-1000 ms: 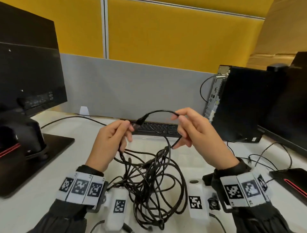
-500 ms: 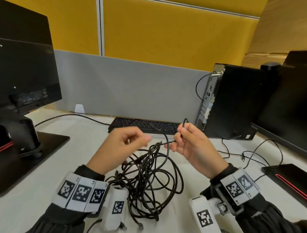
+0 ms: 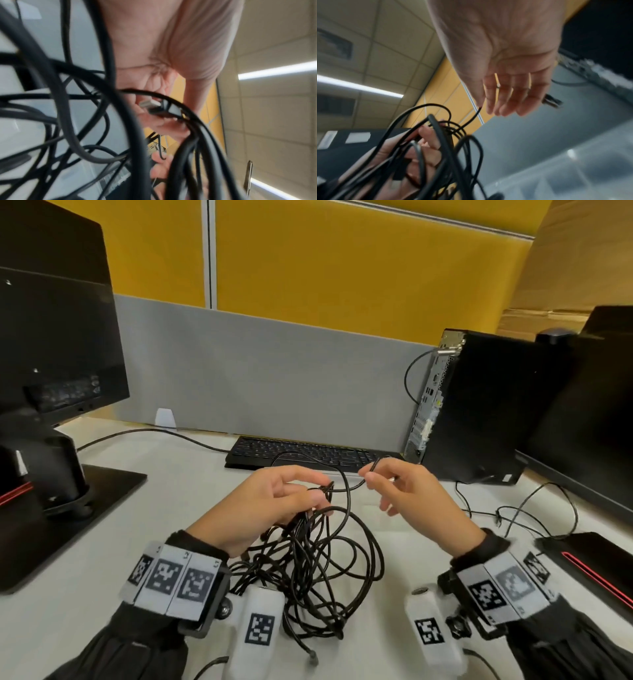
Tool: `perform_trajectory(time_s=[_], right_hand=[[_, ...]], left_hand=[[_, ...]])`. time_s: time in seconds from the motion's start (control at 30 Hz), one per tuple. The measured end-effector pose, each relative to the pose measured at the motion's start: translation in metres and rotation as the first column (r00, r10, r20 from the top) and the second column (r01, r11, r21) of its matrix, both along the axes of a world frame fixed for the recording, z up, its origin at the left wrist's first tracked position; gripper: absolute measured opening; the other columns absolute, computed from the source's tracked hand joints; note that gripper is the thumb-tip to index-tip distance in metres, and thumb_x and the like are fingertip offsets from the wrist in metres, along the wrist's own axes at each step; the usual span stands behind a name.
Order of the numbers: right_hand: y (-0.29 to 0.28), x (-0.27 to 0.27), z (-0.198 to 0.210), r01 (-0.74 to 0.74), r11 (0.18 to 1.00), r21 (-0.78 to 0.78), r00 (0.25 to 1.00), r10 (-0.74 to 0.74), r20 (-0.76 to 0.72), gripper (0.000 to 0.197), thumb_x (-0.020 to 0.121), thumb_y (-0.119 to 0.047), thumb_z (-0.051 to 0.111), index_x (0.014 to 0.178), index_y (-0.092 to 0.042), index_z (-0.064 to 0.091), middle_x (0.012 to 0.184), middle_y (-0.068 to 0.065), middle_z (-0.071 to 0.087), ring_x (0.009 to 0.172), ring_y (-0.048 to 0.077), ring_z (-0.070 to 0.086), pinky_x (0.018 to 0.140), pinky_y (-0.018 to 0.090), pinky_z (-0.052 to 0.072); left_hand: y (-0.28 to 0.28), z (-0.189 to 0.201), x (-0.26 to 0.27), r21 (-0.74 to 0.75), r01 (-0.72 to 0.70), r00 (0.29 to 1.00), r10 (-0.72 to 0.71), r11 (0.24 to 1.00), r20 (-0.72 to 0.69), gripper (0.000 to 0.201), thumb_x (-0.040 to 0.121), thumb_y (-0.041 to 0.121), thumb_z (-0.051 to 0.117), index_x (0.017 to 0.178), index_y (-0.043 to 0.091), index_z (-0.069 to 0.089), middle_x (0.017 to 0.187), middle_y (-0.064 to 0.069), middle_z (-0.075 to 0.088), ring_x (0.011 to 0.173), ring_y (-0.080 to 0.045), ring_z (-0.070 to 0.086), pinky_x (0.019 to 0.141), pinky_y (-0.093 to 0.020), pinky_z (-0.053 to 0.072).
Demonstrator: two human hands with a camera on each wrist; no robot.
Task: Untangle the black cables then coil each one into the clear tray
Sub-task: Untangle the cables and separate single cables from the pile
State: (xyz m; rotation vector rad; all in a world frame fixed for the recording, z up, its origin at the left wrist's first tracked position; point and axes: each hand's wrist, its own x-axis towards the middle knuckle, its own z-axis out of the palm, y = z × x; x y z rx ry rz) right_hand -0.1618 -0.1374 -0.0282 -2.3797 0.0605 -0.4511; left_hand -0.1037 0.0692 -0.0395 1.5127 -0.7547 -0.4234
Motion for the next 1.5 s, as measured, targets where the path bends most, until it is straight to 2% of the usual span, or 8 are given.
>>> perform_trajectory(time_s=[0.27,0.47,0.57,0.8,1.03,1.17,1.33,1.5], right_hand=[[0.004,-0.046,0.014,0.014,0.980,-0.198,0.992,0.011,0.124,0.010,0.089,-0.038,0.055,0.080,-0.033,0.054,0.071,-0.012,0.058,0.059,0.010,0.053,0.057,0.016,0.043],[0.022,-0.055,0.008,-0.189,0.942,-0.277,0.979,0.159,-0.127,0.018,0.094,-0.031,0.049,0.086,-0.028,0.065,0.073,-0.015,0.061,0.072,0.008,0.055,0.062,0.018,0.042],[0.023,-0.037,0.001,-0.215,0.970,-0.114,0.975,0.206,-0.087,0.019,0.095,-0.016,0.048,0.096,-0.015,0.067,0.079,0.000,0.064,0.071,0.016,0.055,0.063,0.028,0.047],[0.028,-0.023,-0.004,-0.245,0.951,0.191,0.967,0.253,-0.017,0.012,0.085,-0.018,0.068,0.076,-0.020,0.060,0.066,-0.013,0.055,0.063,0.011,0.046,0.054,0.018,0.038],[0.040,-0.019,-0.001,-0.312,0.950,-0.035,0.949,0.313,0.027,0.032,0.082,-0.009,0.064,0.061,-0.026,0.045,0.064,0.000,0.056,0.058,0.003,0.039,0.060,0.022,0.036],[0.037,-0.025,0.001,-0.386,0.885,0.261,0.918,0.397,0.009,0.019,0.090,-0.013,0.061,0.073,-0.009,0.053,0.065,-0.008,0.054,0.056,0.006,0.041,0.055,0.017,0.035],[0.030,-0.030,0.003,-0.361,0.649,0.670,0.889,0.457,0.036,0.016,0.091,-0.022,0.053,0.078,-0.013,0.049,0.054,-0.006,0.041,0.044,0.005,0.023,0.043,0.014,0.022],[0.031,-0.022,0.000,-0.334,0.769,0.545,0.929,0.368,0.049,0.024,0.095,-0.027,0.044,0.100,-0.015,0.064,0.049,-0.013,0.024,0.044,0.004,0.017,0.042,0.017,0.015]], left_hand=[[-0.001,-0.005,-0.002,-0.206,0.165,0.969,-0.198,0.964,-0.147,0.046,0.075,-0.001,0.061,0.119,0.012,0.059,0.115,-0.012,0.067,0.083,-0.015,0.067,0.064,-0.028,0.055],[-0.016,-0.010,-0.006,-0.321,0.048,0.977,-0.110,0.946,-0.180,0.049,0.071,0.001,0.063,0.117,0.016,0.059,0.112,-0.005,0.069,0.088,-0.023,0.070,0.064,-0.028,0.056],[-0.018,-0.012,-0.007,-0.372,-0.024,0.975,-0.061,0.928,-0.216,0.044,0.075,-0.005,0.061,0.114,0.018,0.060,0.115,-0.008,0.067,0.089,-0.024,0.070,0.062,-0.026,0.056],[-0.025,-0.016,-0.007,-0.390,-0.099,0.973,0.008,0.916,-0.229,0.045,0.076,0.005,0.064,0.119,0.018,0.060,0.110,-0.009,0.067,0.088,-0.016,0.067,0.069,-0.027,0.057],[-0.025,-0.018,-0.014,-0.263,-0.012,0.999,0.003,0.965,-0.037,0.071,0.060,0.012,0.081,0.123,0.031,0.053,0.117,-0.003,0.061,0.099,-0.007,0.066,0.076,-0.017,0.051],[-0.026,-0.012,-0.013,-0.312,-0.147,0.988,0.124,0.939,-0.095,0.022,0.081,0.009,0.065,0.101,0.019,0.063,0.070,0.004,0.062,0.058,-0.005,0.060,0.055,-0.017,0.047],[-0.028,-0.012,-0.011,-0.391,-0.148,0.977,0.072,0.909,-0.201,0.025,0.081,0.016,0.059,0.106,0.014,0.061,0.055,0.004,0.052,0.050,-0.008,0.050,0.060,-0.029,0.045],[-0.033,-0.017,-0.010,-0.425,-0.162,0.959,0.041,0.890,-0.279,0.025,0.091,0.006,0.051,0.114,0.014,0.057,0.064,-0.003,0.051,0.052,-0.008,0.055,0.066,-0.032,0.057]])
